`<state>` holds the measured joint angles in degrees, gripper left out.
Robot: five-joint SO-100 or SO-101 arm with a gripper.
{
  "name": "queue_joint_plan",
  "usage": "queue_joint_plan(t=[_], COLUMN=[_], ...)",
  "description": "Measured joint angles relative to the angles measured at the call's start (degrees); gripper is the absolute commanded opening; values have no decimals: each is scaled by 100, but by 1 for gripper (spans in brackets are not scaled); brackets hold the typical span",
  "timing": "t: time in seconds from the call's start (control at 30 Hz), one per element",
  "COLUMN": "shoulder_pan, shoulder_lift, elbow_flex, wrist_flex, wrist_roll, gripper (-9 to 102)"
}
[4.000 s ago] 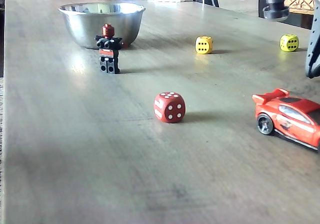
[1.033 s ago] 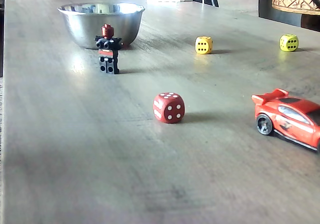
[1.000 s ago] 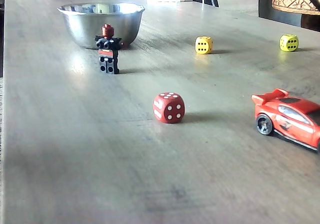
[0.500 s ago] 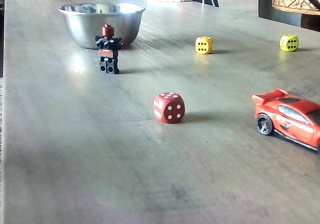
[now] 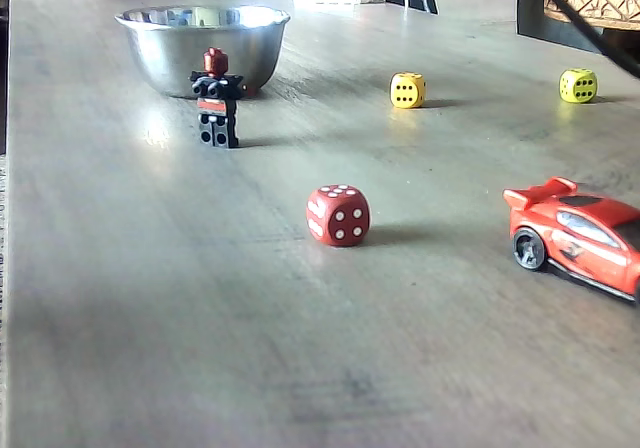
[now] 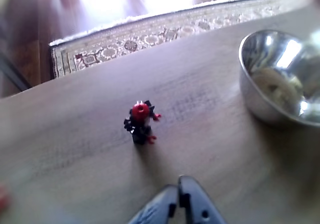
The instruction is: Pick up the lego figure and place in bowl
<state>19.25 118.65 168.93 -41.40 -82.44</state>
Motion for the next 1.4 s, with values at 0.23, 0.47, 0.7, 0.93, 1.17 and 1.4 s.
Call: queue_joint_plan(t=[0.23,0.47,0.7,0.93,1.17,1.4], shoulder_pan=[-9,-9,-9,-9,-9,-9], shoulder_lift=[-352,-826,-1327,-1600,-1661,-1942], elbow_flex=[0,-9,-9,-9,-18,-18], wrist_flex=[-334,-844,-1397,-1802,-1978,-1978], wrist_roll=[0,0,0,0,0,0], gripper=[-1,-1,-1,-1,8,20])
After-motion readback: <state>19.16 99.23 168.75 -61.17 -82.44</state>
